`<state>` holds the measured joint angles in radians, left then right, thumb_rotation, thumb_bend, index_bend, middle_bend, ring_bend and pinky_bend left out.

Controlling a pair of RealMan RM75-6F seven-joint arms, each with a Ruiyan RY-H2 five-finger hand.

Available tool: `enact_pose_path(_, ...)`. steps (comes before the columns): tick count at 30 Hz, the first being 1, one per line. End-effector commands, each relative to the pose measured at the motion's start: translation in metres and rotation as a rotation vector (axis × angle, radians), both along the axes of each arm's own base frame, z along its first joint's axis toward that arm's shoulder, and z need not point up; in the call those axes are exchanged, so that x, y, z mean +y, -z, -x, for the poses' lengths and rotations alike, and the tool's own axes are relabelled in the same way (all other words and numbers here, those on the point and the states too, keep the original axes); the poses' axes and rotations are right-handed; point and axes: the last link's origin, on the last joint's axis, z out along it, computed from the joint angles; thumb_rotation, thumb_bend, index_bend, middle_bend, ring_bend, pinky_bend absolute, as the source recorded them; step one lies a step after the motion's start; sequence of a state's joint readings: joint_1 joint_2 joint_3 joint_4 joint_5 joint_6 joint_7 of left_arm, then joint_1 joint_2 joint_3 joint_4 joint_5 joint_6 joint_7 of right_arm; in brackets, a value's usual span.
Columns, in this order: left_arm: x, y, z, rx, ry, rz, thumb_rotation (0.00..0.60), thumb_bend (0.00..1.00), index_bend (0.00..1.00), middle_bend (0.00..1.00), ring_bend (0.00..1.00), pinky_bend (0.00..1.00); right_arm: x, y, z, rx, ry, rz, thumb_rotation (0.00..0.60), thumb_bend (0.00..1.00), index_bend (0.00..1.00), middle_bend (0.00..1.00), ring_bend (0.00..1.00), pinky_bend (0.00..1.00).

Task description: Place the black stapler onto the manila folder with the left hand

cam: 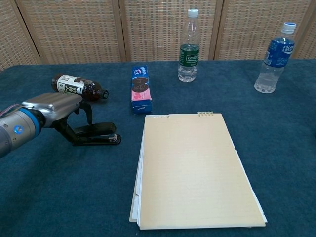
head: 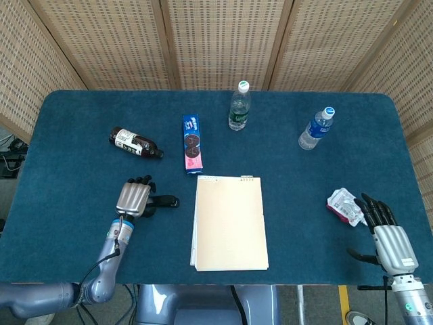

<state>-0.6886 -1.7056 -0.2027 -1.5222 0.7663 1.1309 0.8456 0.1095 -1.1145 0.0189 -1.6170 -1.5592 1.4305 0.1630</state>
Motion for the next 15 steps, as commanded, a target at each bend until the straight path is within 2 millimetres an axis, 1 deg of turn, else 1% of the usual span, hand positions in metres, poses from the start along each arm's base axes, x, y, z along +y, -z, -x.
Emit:
enact_pose_path(1, 0.002, 0.007, -0.004, 0.009, -0.004, 0.003, 0.600, 0.29, 0.40, 0.21, 0.23, 0.27, 0.000, -0.001, 0.000, -0.005, 0.001, -0.002, 0.600, 0.15, 0.08, 0.00, 0.00, 0.00)
enact_pose_path(3, 0.002, 0.012, -0.006, 0.010, -0.004, 0.006, 0.600, 0.30, 0.41, 0.22, 0.24, 0.28, 0.000, -0.001, 0.001, -0.009, 0.000, -0.002, 0.600, 0.15, 0.08, 0.00, 0.00, 0.00)
enact_pose_path(5, 0.003, 0.017, -0.009, 0.008, 0.002, 0.002, 0.600, 0.34, 0.45, 0.25, 0.27, 0.30, 0.000, -0.002, 0.000, -0.014, -0.001, 0.000, 0.600, 0.15, 0.08, 0.00, 0.00, 0.00)
enact_pose_path(7, 0.003, 0.021, -0.014, -0.003, 0.026, -0.025, 0.600, 0.42, 0.53, 0.33, 0.34, 0.36, 0.000, -0.004, 0.001, -0.021, -0.001, 0.004, 0.600, 0.15, 0.08, 0.00, 0.00, 0.00)
enact_pose_path(9, 0.002, 0.024, -0.020, -0.012, 0.072, -0.062, 0.600, 0.52, 0.66, 0.45, 0.43, 0.44, 0.000, -0.004, 0.001, -0.024, -0.001, 0.006, 0.600, 0.15, 0.08, 0.00, 0.00, 0.00)
enact_pose_path(11, 0.001, 0.025, -0.024, -0.020, 0.112, -0.085, 0.600, 0.57, 0.75, 0.52, 0.49, 0.48, 0.000, -0.005, 0.001, -0.025, -0.002, 0.007, 0.600, 0.15, 0.08, 0.00, 0.00, 0.00)
enact_pose_path(12, 0.000, 0.026, -0.027, -0.030, 0.139, -0.101, 0.600, 0.59, 0.78, 0.55, 0.52, 0.50, 0.000, -0.005, 0.001, -0.025, -0.002, 0.008, 0.600, 0.15, 0.08, 0.00, 0.00, 0.00)
enact_pose_path(15, -0.001, 0.025, -0.034, -0.053, 0.196, -0.128, 0.600, 0.62, 0.81, 0.58, 0.54, 0.52, 0.000, -0.005, 0.001, -0.024, -0.002, 0.009, 0.600, 0.15, 0.08, 0.00, 0.00, 0.00)
